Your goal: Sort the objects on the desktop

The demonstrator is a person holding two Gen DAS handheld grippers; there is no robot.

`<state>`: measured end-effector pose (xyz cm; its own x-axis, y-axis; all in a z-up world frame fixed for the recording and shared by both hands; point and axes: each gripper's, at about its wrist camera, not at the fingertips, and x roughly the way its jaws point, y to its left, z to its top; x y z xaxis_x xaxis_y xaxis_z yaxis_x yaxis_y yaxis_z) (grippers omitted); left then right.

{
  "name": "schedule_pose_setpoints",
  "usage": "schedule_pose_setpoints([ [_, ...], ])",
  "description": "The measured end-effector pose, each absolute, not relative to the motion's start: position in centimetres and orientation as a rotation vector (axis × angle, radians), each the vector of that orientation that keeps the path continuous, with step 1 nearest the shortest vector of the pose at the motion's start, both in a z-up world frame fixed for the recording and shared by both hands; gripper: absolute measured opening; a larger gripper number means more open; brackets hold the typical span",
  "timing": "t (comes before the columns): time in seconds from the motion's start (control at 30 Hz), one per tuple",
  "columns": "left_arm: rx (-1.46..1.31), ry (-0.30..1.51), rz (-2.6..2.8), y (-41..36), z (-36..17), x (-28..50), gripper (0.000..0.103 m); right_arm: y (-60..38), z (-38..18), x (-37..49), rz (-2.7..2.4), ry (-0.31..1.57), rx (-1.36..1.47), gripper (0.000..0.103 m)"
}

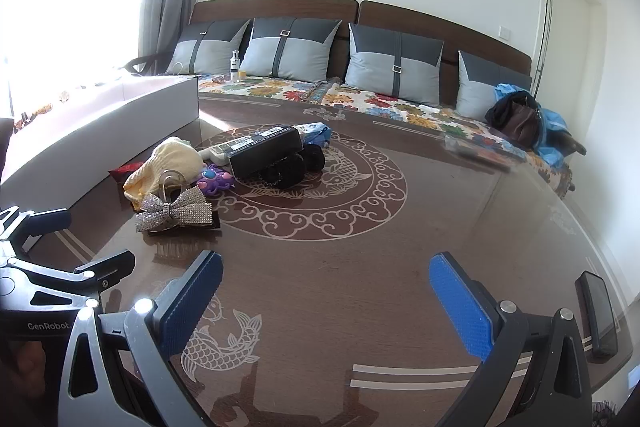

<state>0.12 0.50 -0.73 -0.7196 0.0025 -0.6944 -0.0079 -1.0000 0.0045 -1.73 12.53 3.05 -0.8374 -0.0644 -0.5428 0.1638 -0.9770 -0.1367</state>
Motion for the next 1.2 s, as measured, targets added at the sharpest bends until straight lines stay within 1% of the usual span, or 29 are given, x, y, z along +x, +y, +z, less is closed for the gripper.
schedule_pose_setpoints([
  [1.2,-1.182,-0.024,2.904,0.10,-0.79,0.07,0.103,12.56,2.95,-1.69,-2.888,0.268,0.841,0.103],
])
